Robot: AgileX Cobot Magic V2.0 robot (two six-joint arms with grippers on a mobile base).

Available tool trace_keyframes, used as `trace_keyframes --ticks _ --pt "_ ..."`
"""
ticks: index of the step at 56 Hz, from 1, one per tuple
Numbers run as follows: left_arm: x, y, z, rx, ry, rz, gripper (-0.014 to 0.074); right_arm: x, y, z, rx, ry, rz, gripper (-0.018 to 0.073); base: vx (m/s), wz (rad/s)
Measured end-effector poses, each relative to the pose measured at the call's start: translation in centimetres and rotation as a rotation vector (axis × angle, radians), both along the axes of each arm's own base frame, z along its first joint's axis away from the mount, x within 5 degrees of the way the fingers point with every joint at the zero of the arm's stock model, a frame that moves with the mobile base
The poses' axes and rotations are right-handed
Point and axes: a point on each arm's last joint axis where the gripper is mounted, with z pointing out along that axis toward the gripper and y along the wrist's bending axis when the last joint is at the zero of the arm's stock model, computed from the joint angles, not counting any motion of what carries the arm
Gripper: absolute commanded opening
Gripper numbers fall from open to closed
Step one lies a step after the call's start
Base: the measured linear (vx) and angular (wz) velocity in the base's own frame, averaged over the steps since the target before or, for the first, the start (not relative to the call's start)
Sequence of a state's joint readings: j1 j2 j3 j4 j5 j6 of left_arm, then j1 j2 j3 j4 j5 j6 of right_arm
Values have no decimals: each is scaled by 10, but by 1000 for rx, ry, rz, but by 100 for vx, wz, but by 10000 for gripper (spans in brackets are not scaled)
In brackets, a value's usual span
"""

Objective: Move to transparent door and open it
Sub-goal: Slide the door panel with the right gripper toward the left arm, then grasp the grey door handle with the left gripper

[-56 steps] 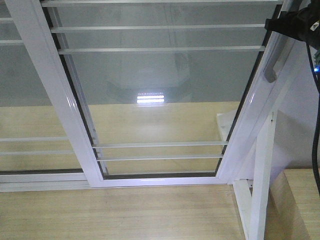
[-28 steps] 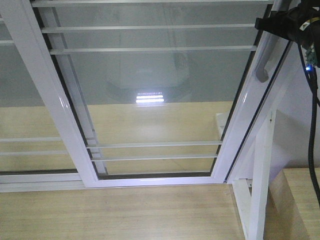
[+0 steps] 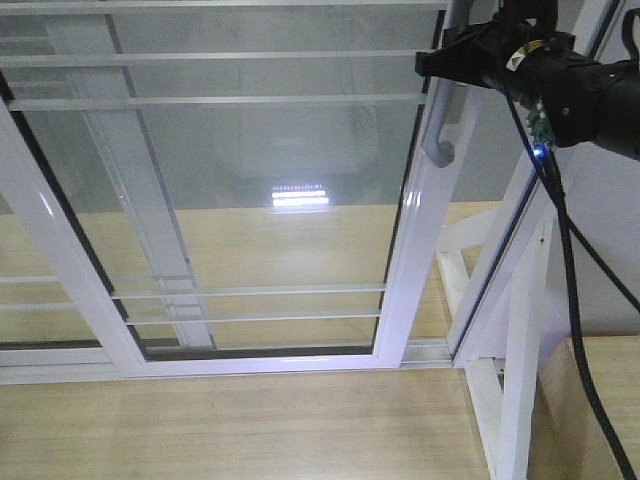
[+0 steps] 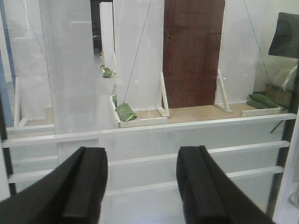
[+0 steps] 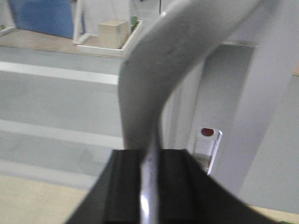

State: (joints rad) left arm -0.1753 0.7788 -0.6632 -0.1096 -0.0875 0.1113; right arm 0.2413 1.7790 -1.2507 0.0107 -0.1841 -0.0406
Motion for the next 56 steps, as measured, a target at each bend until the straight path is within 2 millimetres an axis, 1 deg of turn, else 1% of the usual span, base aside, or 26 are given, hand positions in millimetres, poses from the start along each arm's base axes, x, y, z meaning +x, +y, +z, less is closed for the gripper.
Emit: trace_keyframes --ticks 7,22,28,32,38,42,45,49,52,53,54,56 --pt "0 0 0 0 0 0 470 -3 12 0 -10 2 34 -9 0 0" --pt "0 0 0 0 0 0 470 -5 12 2 -30 5 42 -9 0 0" --pt "0 0 0 0 0 0 470 -11 10 9 -60 21 51 -9 0 0" --pt "0 0 0 1 4 0 470 -18 8 18 -79 41 54 -9 0 0" --pt "0 0 -1 2 13 -1 470 -34 3 35 -105 91 52 -9 0 0" --pt "2 0 -3 4 24 -2 470 -47 -1 46 -108 87 50 -9 0 0" --pt "5 -1 -5 8 36 -2 470 -59 -4 50 -106 75 50 -9 0 0" --pt "12 -2 -10 14 62 -2 470 -82 -10 57 -96 33 51 -9 0 0" --pt "19 -3 -14 22 78 0 470 -101 -15 60 -86 -3 52 -9 0 0" --pt "23 -4 -16 26 83 0 470 -107 -17 64 -81 -25 53 -9 0 0" --pt "25 -4 -18 31 86 0 470 -113 -18 62 -81 -27 53 -9 0 0" --pt "33 -6 -22 43 94 1 470 -127 -22 65 -73 -54 53 -9 0 0"
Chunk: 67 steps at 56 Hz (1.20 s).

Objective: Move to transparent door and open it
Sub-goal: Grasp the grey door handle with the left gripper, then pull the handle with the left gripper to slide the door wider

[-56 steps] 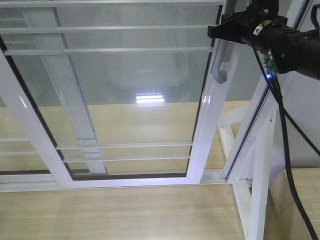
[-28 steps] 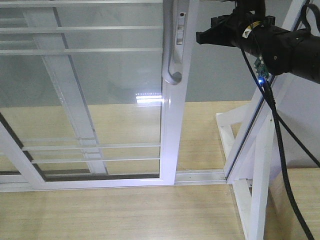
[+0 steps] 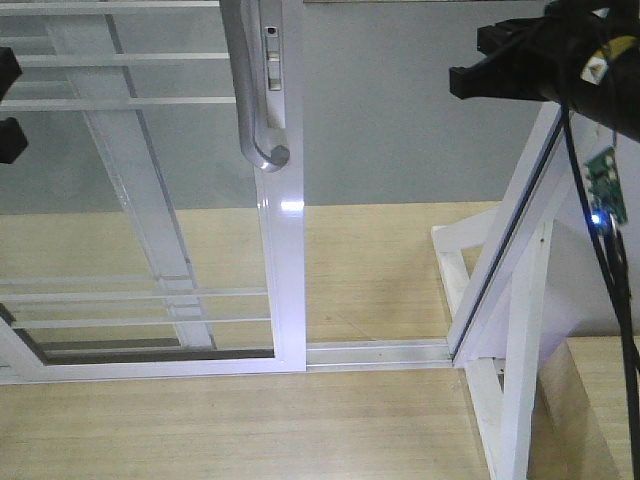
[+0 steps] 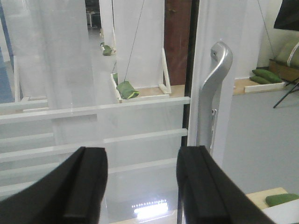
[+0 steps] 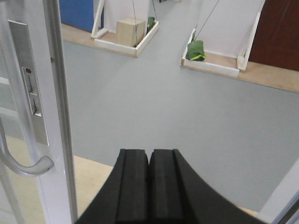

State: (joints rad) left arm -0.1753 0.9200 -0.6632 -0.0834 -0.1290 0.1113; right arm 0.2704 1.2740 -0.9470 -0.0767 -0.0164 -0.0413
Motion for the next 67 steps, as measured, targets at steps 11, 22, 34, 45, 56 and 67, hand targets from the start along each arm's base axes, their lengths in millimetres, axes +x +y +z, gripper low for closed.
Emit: trace_keyframes --ticks 11,22,34,45,56,67 --pt "41 -7 -26 27 15 6 470 -59 -16 -6 -6 -55 6 -9 0 0" --pt "94 -16 -36 36 50 8 470 -92 -25 -3 -47 -112 13 -9 0 0" --pt "149 -25 -39 37 54 8 470 -100 -28 -1 -71 -107 14 -9 0 0" --pt "187 -32 -45 38 51 8 462 -101 -29 -4 -85 -74 13 -9 0 0" --pt "203 -25 -48 20 115 40 281 -101 -29 -5 -88 -67 13 -9 0 2" --pt "215 -13 -44 6 103 79 -5 -101 -29 -7 -97 -39 12 -9 -2 6"
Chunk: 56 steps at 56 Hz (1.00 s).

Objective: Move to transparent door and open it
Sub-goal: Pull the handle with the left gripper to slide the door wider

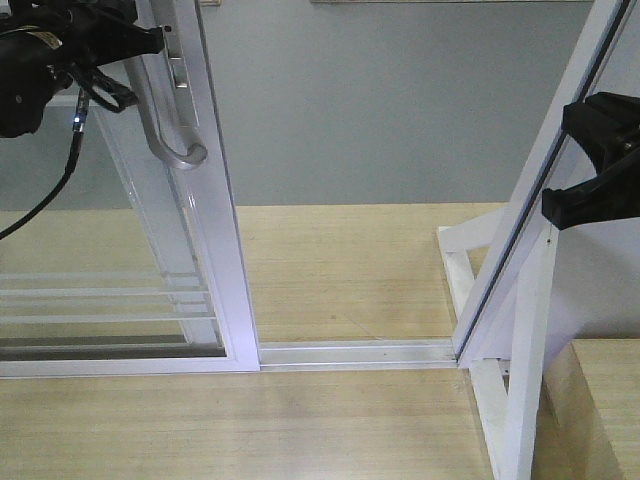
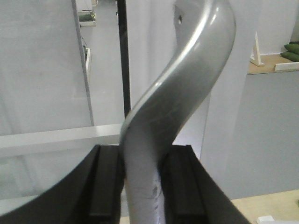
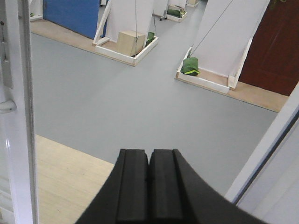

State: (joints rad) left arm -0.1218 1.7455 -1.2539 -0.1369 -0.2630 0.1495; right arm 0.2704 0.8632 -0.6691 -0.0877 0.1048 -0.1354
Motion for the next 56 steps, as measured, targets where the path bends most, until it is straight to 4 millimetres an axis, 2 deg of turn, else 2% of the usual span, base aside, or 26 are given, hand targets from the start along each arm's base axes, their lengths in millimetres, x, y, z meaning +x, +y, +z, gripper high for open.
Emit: trace_keyframes --ticks 21,56 --pt "3 16 -1 2 14 40 -7 -1 0 0 -3 7 -1 -9 0 -1" --pt "3 56 -1 1 18 138 -6 -1 0 0 -6 7 -1 -9 0 0"
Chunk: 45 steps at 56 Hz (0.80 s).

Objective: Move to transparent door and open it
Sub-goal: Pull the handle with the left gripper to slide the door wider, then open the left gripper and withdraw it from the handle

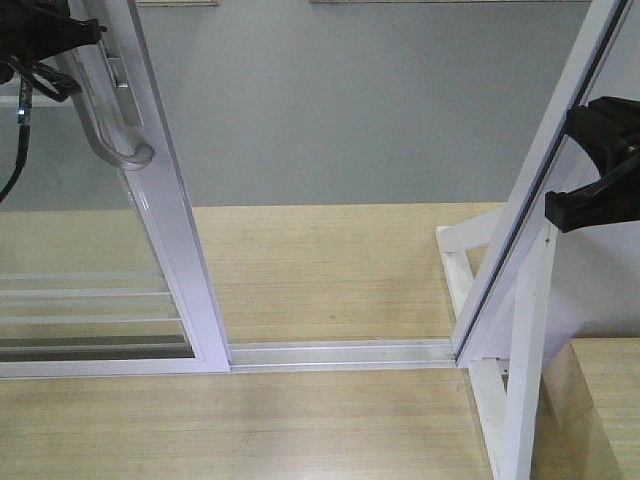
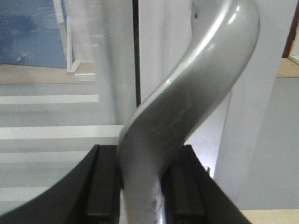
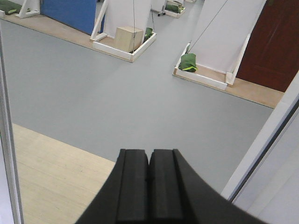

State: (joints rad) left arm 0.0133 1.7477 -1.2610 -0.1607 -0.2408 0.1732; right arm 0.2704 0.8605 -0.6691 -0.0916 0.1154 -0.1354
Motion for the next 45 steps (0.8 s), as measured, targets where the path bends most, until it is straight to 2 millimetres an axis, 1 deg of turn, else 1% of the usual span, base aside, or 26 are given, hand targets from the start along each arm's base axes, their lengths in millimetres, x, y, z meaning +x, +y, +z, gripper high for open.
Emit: trace_keyframes --ticks 11,18,22,24,26,34,41,45 --pt "-5 6 6 47 13 7 -6 0 0 0 -1 0 0 -9 0 0" --pt "-18 8 11 93 12 6 -6 0 0 0 -1 0 0 -9 0 0" --pt "-34 7 12 113 30 -2 -6 0 0 0 -1 0 0 -9 0 -2" --pt "-47 5 20 128 21 -9 -6 0 0 0 -1 0 0 -9 0 -2" --pt "-56 4 22 137 17 -13 -6 0 0 0 0 -1 0 -9 0 -1" --pt "-105 -1 43 148 -40 -25 -6 0 0 1 3 -14 1 -9 0 0" --pt "-145 -8 47 146 -36 -54 -6 0 0 2 7 -25 2 -9 0 0" --pt "-171 -14 53 145 -49 -82 -6 0 0 3 9 -27 2 -9 0 0"
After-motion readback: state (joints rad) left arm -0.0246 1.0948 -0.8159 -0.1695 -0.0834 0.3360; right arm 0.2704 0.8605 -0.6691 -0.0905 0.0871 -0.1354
